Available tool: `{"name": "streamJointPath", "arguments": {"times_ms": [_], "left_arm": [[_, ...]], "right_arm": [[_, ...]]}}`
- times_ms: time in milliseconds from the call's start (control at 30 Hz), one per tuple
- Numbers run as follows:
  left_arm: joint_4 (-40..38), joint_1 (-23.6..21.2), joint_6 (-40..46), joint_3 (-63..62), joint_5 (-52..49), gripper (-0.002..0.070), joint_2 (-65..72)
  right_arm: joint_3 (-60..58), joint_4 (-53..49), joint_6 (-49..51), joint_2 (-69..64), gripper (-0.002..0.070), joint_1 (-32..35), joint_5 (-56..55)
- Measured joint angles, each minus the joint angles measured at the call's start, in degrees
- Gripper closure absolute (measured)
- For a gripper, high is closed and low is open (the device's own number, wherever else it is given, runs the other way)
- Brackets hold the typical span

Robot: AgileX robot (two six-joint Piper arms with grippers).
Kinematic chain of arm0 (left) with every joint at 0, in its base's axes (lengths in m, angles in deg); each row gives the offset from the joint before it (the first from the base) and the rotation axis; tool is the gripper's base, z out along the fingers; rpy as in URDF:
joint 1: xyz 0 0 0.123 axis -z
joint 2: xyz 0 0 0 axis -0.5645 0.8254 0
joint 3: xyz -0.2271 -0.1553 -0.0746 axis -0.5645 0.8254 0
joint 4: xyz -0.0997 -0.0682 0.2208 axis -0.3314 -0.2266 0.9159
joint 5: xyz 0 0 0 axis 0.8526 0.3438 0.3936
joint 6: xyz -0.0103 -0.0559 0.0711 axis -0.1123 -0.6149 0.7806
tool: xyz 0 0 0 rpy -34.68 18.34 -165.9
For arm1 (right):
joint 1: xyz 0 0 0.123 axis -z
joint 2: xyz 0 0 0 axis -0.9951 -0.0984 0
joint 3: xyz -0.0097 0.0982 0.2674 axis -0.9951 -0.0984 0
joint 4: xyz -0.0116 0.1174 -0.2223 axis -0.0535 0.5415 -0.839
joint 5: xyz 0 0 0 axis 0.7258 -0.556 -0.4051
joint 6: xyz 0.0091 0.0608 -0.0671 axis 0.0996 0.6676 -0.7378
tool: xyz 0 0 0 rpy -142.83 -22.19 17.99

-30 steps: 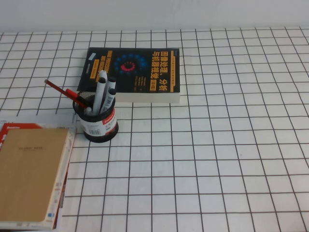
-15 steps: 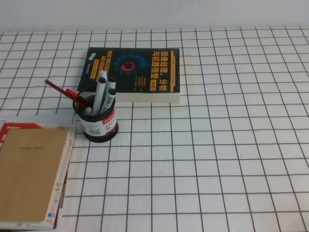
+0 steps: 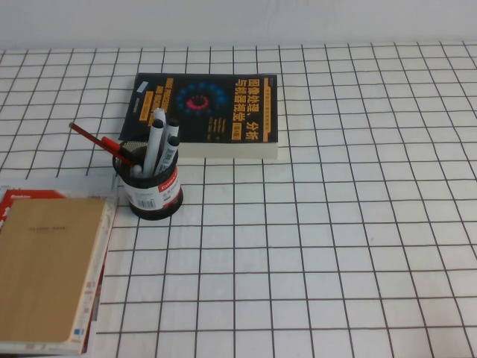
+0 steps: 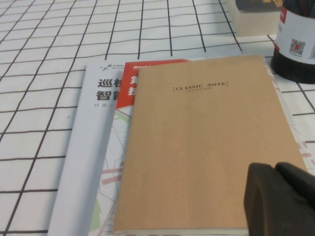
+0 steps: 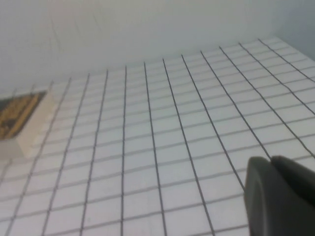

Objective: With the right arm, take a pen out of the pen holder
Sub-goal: 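Take a marker out of the pen holder and lay it on the table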

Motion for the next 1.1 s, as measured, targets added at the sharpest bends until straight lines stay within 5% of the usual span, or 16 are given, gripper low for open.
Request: {"name": "streamJointPath", "arguments": {"times_ms": [367, 700, 1100], "left_arm": [[0.00, 0.00, 0.00, 0.00, 0.00, 0.0679, 0.00], [0.00, 0.00, 0.00, 0.00, 0.00, 0.0679, 0.00], [0.00, 0.00, 0.00, 0.00, 0.00, 0.0679, 0.00]], "right_arm": [[0.00, 19.46, 0.00, 0.00, 0.0692, 0.00, -4.51], [0.00, 23.54, 0.10, 0.00, 0.0693, 0.00, -6.20], [19.17, 23.38, -4.44, -13.59, 0.0692, 0.00, 17.10]]}}
